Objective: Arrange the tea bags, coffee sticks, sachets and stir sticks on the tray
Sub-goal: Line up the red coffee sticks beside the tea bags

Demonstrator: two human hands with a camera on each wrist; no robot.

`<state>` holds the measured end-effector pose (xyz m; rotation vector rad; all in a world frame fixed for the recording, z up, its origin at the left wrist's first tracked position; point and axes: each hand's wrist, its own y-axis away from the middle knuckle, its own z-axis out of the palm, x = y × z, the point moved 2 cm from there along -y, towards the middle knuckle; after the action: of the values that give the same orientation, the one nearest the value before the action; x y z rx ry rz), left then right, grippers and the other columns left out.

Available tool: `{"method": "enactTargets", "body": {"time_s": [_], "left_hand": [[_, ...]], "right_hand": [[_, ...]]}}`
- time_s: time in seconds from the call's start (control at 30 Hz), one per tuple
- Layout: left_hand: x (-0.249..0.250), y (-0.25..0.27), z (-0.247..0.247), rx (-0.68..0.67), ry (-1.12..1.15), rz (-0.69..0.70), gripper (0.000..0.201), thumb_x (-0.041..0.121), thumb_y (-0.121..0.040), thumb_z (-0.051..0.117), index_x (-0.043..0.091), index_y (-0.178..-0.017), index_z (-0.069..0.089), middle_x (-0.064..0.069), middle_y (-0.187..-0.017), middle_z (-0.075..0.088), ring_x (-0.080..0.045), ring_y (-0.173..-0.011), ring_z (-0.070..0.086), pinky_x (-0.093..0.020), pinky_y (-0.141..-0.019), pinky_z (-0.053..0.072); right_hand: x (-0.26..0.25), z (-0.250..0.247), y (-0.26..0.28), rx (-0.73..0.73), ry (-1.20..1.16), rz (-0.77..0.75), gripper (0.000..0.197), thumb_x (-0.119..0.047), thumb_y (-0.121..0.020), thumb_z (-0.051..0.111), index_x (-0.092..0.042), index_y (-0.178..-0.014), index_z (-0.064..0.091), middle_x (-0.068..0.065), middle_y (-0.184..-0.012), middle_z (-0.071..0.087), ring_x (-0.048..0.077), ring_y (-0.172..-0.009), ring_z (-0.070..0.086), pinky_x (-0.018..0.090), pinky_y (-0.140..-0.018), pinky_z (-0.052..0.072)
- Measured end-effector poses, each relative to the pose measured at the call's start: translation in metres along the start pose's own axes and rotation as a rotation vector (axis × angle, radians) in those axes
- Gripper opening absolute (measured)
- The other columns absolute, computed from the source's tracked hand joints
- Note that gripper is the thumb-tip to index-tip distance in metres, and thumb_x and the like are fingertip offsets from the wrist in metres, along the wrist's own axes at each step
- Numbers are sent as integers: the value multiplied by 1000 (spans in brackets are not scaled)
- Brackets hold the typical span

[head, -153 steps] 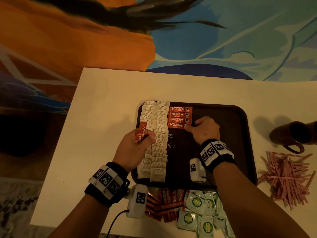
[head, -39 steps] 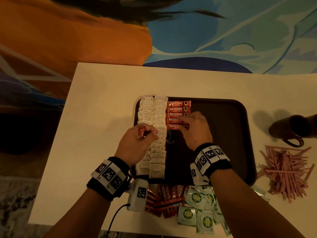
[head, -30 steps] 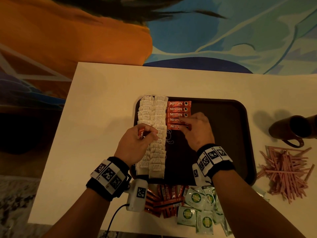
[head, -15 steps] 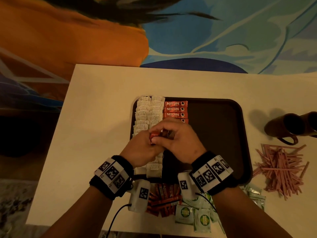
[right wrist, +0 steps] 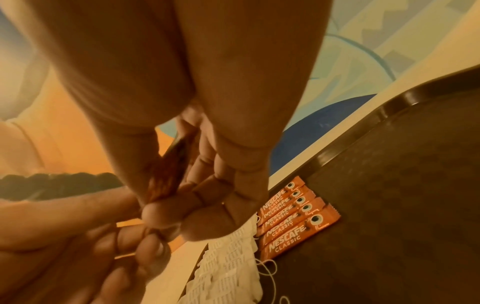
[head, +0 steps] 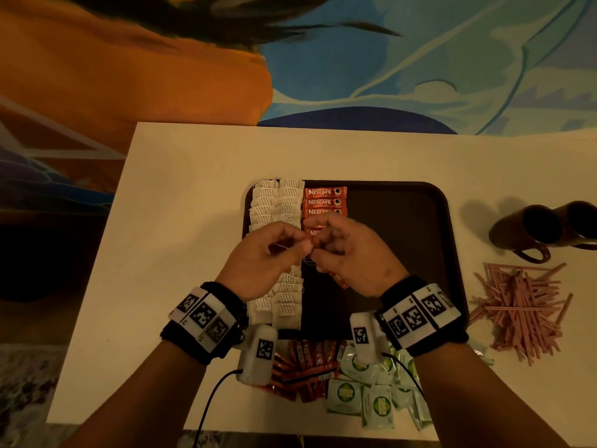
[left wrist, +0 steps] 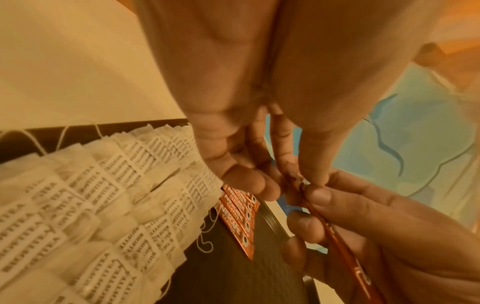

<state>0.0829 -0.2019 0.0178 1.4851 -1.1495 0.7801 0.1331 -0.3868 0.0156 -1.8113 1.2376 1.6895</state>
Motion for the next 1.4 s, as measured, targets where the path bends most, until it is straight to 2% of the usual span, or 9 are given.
{"method": "enactTargets", "body": {"time_s": [0.13,0.27,0.4,0.6,0.73,0.87,1.03,1.27,1.4], "left_hand": [[-2,-1,3,15,-3,39,6,23,-92,74,20,-97,73,1,-89,75,-16,-78,72,-32,-71,58],[-4,-1,2,44,-3,39,4,19,-91,75,17,-93,73,-4,-84,76,-19,-74,71,-31,-68,58],[-8,-1,-1,108,44,-20,5,18,-91,75,14,-93,73,-4,-82,76,-21,-73,72,-36,-69,60],[-12,0,1,165,93,-62,6,15,-92,73,10,-95,74,-6,-83,76,-19,-74,74,-33,-70,61],[-13,-2,1,166,83,-81,5,17,-93,73,15,-97,74,-3,-89,77,-23,-81,74,-34,-73,62],[-19,0,-8,215,75,-114,9,16,-93,73,18,-102,73,-2,-92,77,-25,-85,73,-35,-74,63],[-26,6,-12,191,54,-143,9,14,-92,73,17,-100,73,-1,-91,77,-23,-84,74,-37,-76,63],[-33,12,-11,173,50,-162,10,10,-92,71,18,-97,74,-2,-89,77,-27,-83,73,-39,-77,62],[-33,14,-14,176,38,-152,9,11,-92,71,18,-97,74,0,-88,77,-21,-81,74,-37,-77,62]], "right_hand": [[2,1,3,5,-88,26,47,-4,-87,78,-21,-128,62,2,-93,74,21,-78,74,36,-77,61],[7,-6,8,56,-73,50,37,-10,-82,84,-21,-115,71,2,-93,76,18,-84,74,30,-78,58],[14,-18,14,143,-84,87,23,-8,-81,84,-18,-100,76,2,-90,76,16,-81,73,32,-77,61],[27,-28,17,140,-131,172,17,-4,-87,77,-14,-101,75,10,-92,75,23,-81,72,38,-71,62],[35,-38,14,230,-189,233,16,-3,-89,74,-12,-103,73,11,-96,75,29,-84,75,37,-71,62],[54,-49,10,320,-19,356,12,-10,-90,76,-17,-99,73,6,-90,77,20,-78,75,30,-70,61],[72,-46,2,444,177,547,13,-20,-85,82,-24,-91,71,-2,-87,74,14,-83,72,34,-78,62],[67,-29,-14,488,304,573,19,-30,-81,86,-24,-88,70,-2,-91,71,15,-84,70,41,-82,62],[61,-25,-19,483,347,588,22,-32,-82,85,-20,-91,69,-2,-92,69,17,-87,68,42,-84,61]]}}
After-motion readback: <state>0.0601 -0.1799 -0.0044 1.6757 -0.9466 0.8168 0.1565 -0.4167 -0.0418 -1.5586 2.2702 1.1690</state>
